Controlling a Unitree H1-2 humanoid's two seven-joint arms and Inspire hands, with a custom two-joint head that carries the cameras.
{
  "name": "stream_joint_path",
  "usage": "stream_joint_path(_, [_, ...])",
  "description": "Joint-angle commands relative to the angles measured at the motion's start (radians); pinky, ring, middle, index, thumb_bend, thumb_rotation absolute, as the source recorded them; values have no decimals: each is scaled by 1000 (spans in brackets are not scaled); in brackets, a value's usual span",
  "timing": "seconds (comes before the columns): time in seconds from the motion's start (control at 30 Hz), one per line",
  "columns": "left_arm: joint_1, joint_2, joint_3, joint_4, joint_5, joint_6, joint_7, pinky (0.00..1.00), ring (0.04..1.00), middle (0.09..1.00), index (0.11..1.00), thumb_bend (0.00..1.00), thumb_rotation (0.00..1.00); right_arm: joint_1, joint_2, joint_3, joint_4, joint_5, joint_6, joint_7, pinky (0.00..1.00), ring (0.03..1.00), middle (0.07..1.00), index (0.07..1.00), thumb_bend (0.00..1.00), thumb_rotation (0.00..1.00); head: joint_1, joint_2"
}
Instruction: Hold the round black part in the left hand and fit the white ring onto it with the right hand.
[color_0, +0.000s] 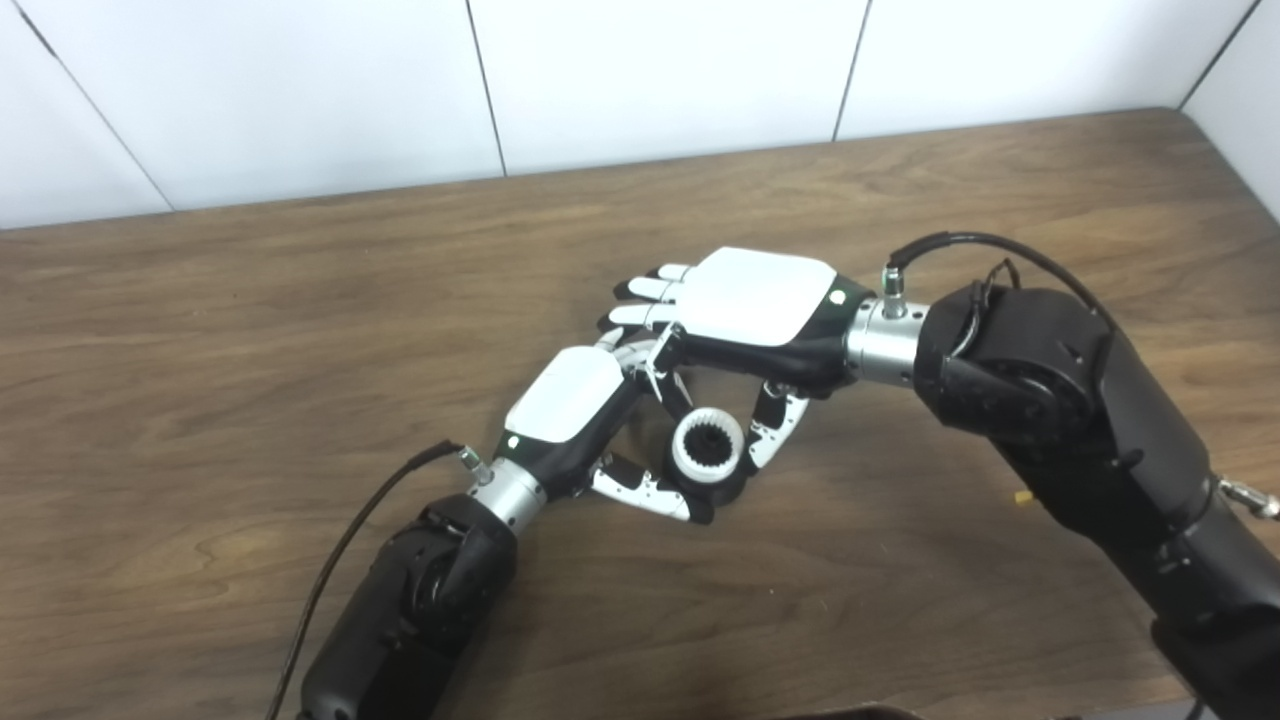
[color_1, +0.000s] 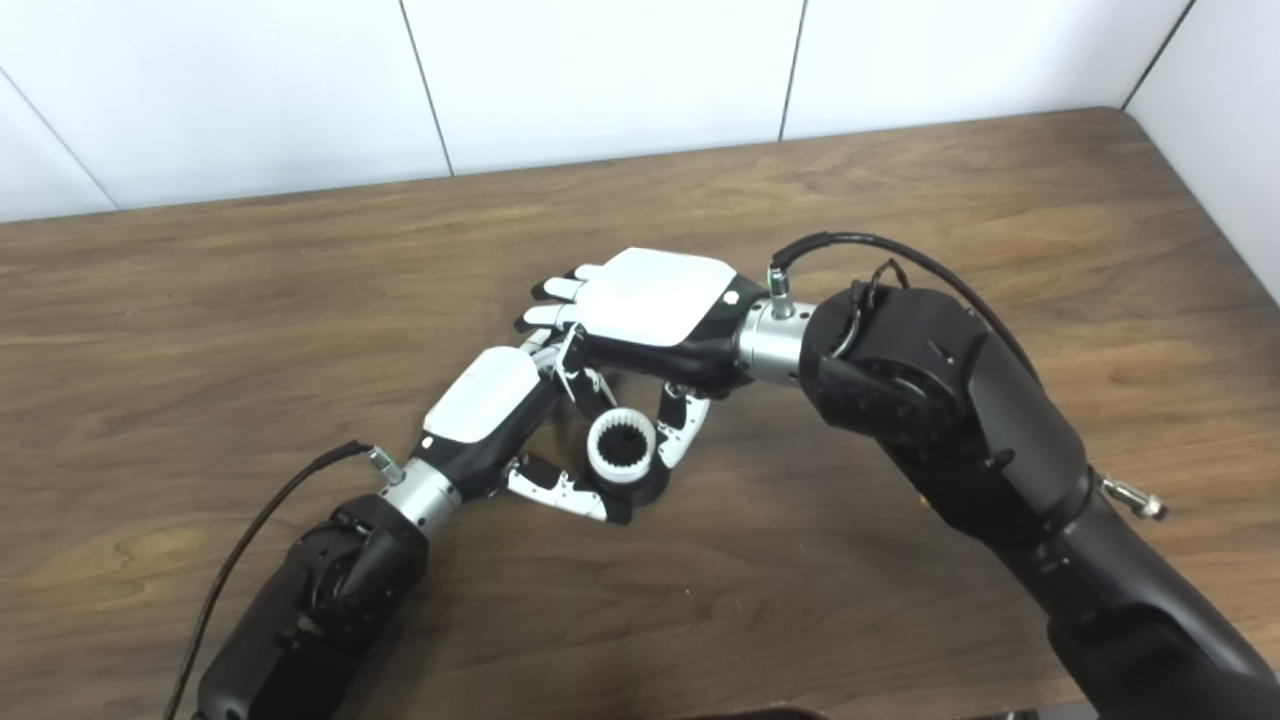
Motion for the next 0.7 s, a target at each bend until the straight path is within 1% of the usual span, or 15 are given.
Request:
stream_joint_path(0.0, [-19, -5, 8, -35, 1, -5, 10, 1000, 882, 848, 477, 517, 51, -16, -4, -12, -23, 1, -1, -12, 971, 1000, 953, 482, 510, 134, -4, -2])
stream_joint_path(0.3, [-13, -2, 9, -38, -4, -6, 4, 1000, 888, 854, 477, 517, 51, -23, -9, -20, -6, -2, -8, -21, 968, 1000, 952, 481, 512, 134, -10, -6])
stream_joint_path(0.5, [-10, -2, 9, -36, -5, -16, 13, 1000, 881, 848, 477, 517, 51, -25, -14, -26, 9, -9, -12, -24, 978, 1000, 961, 481, 512, 130, -10, -8])
stream_joint_path(0.67, [-7, -3, 9, -41, -7, -11, 7, 1000, 887, 848, 477, 518, 52, -20, -15, -31, 25, -10, -19, -40, 961, 1000, 960, 481, 513, 128, -9, -9])
